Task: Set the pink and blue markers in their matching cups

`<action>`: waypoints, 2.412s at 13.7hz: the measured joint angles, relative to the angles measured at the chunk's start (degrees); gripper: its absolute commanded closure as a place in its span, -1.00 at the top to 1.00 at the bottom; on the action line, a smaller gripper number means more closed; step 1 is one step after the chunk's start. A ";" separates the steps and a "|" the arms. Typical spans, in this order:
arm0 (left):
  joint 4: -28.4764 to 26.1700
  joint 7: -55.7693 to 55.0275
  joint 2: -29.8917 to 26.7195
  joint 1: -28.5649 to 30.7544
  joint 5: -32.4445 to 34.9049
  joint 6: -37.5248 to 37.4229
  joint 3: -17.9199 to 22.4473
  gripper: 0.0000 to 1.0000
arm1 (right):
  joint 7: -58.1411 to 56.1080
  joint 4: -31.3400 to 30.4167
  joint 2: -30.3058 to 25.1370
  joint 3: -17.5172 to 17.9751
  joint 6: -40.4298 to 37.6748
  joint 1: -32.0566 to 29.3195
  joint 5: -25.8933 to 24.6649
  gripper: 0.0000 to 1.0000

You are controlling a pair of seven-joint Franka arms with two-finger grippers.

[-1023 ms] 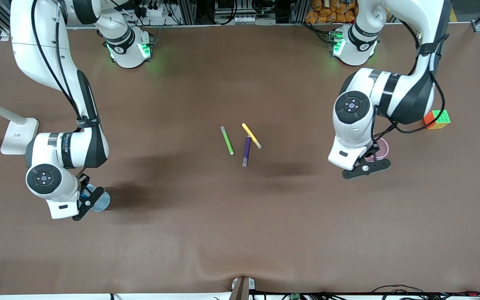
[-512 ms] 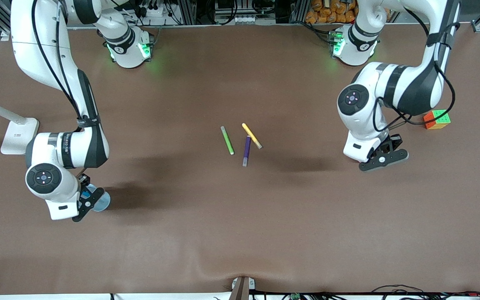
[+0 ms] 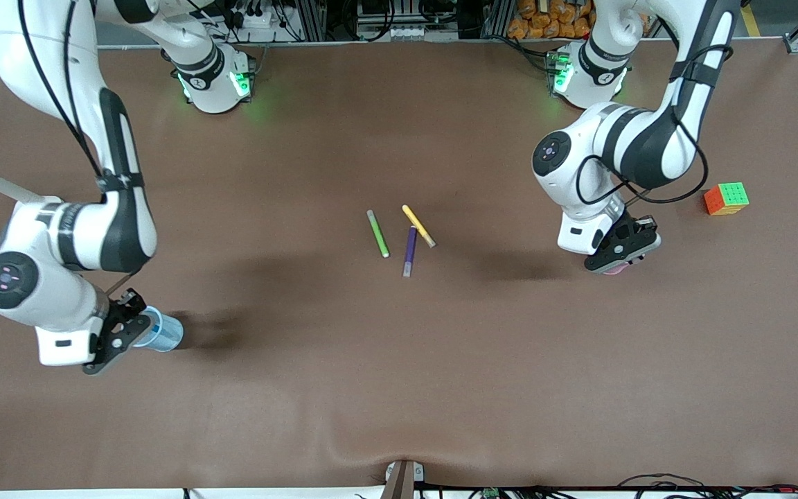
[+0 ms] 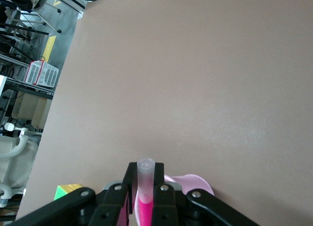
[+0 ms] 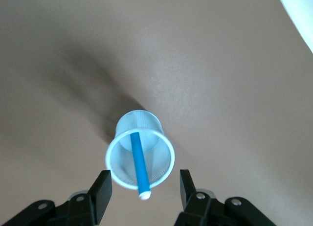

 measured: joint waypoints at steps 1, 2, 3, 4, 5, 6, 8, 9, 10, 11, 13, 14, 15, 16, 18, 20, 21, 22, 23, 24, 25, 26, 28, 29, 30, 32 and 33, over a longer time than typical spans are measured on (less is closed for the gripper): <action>-0.52 -2.03 0.43 0.02 2.28 0.45 0.00 -1.00 | 2.21 0.05 -1.50 0.01 -1.12 -0.04 0.28 0.40; -1.32 -4.44 0.85 0.02 4.60 0.92 -0.01 -1.00 | 5.04 0.12 -3.13 0.12 -2.74 -0.04 0.43 0.99; -2.15 -6.77 1.33 0.02 6.49 1.67 -0.02 -1.00 | 8.09 0.20 -4.79 0.37 -4.59 -0.05 0.50 1.00; -2.66 -8.49 1.93 0.02 7.65 2.23 -0.04 -1.00 | 10.85 0.26 -6.46 0.81 -6.44 -0.09 0.54 1.00; -2.78 -9.36 2.51 0.05 8.28 2.69 -0.03 -1.00 | 13.31 0.28 -8.10 1.51 -8.28 -0.34 0.58 1.00; -2.77 -9.68 2.99 0.10 8.56 3.21 -0.03 -1.00 | 15.99 0.29 -9.64 2.84 -10.06 -1.16 0.60 1.00; -2.76 -10.06 3.62 0.21 9.06 4.12 -0.02 -1.00 | 23.15 0.27 -12.53 6.65 -13.91 -4.28 0.61 1.00; -2.76 -10.53 3.82 0.30 9.67 4.17 -0.02 -1.00 | 26.80 0.25 -13.72 8.19 -15.31 -5.67 0.62 1.00; -2.77 -11.36 4.10 0.36 10.29 4.17 -0.01 -1.00 | 30.39 0.25 -14.92 9.57 -16.59 -6.84 0.62 1.00; -2.81 -12.38 4.56 0.40 10.96 4.17 -0.01 -1.00 | 33.71 0.26 -16.21 10.74 -17.88 -7.68 0.63 1.00; -2.97 -14.38 5.82 0.39 11.82 4.19 -0.03 -0.88 | 39.06 0.24 -19.11 12.27 -20.34 -8.78 0.63 1.00; -3.02 -14.98 6.34 0.36 11.91 4.20 -0.05 -0.17 | 40.75 0.14 -20.71 12.58 -21.00 -9.32 0.63 1.00; -3.03 -15.13 6.63 0.37 11.93 4.20 -0.05 0.62 | 42.08 -0.09 -22.43 12.72 -21.35 -9.93 0.63 1.00; -3.04 -15.13 6.73 0.39 11.94 4.19 -0.04 1.00 | 42.98 -0.56 -24.17 12.75 -21.61 -10.62 0.63 1.00; -3.06 -15.13 6.73 0.38 11.95 4.17 -0.04 1.00 | 43.48 -1.41 -26.53 12.72 -21.90 -12.45 0.63 1.00; -2.99 -15.13 6.65 0.38 12.01 4.15 -0.03 1.00 | 43.46 -2.01 -27.16 12.68 -22.01 -14.48 0.62 1.00; -2.91 -15.13 6.59 0.38 12.03 4.15 -0.04 1.00 | 43.71 -2.18 -27.15 12.68 -22.15 -14.87 0.62 1.00; -2.68 -15.13 6.52 0.38 12.03 4.15 -0.04 1.00 | 44.43 -2.29 -27.16 12.72 -22.09 -14.89 0.62 1.00; -2.24 -15.03 6.38 0.38 12.03 4.15 -0.04 1.00 | 45.28 -2.30 -27.18 12.83 -21.96 -14.88 0.63 1.00; -1.59 -14.37 6.18 0.40 12.03 4.15 -0.03 1.00 | 45.73 -2.30 -27.27 12.87 -21.84 -14.88 0.61 1.00; -0.76 -13.00 5.99 0.50 12.03 4.14 0.00 1.00 | 46.01 -2.29 -27.42 12.87 -21.78 -14.89 0.59 1.00; 0.29 -11.19 5.86 0.83 12.03 4.11 0.03 1.00 | 46.09 -2.29 -27.67 12.88 -21.77 -14.89 0.59 1.00; 3.24 -6.49 5.76 2.39 10.71 4.12 0.08 1.00 | 46.19 -2.30 -28.25 12.88 -21.77 -14.89 0.59 1.00; 4.98 -2.96 5.73 3.05 7.95 4.13 0.10 1.00 | 46.21 -2.31 -28.43 12.88 -21.81 -14.89 0.58 1.00; 6.84 1.29 5.68 3.66 4.16 4.13 0.11 1.00 | 46.21 -2.33 -28.51 12.88 -21.95 -14.89 0.58 1.00; 10.40 9.87 5.56 5.06 -2.43 4.13 0.17 1.00 | 46.21 -2.35 -28.54 12.86 -22.11 -14.92 0.58 1.00; 11.86 13.12 5.52 5.79 -4.77 4.13 0.19 1.00 | 46.21 -2.36 -28.56 12.83 -22.14 -15.02 0.57 1.00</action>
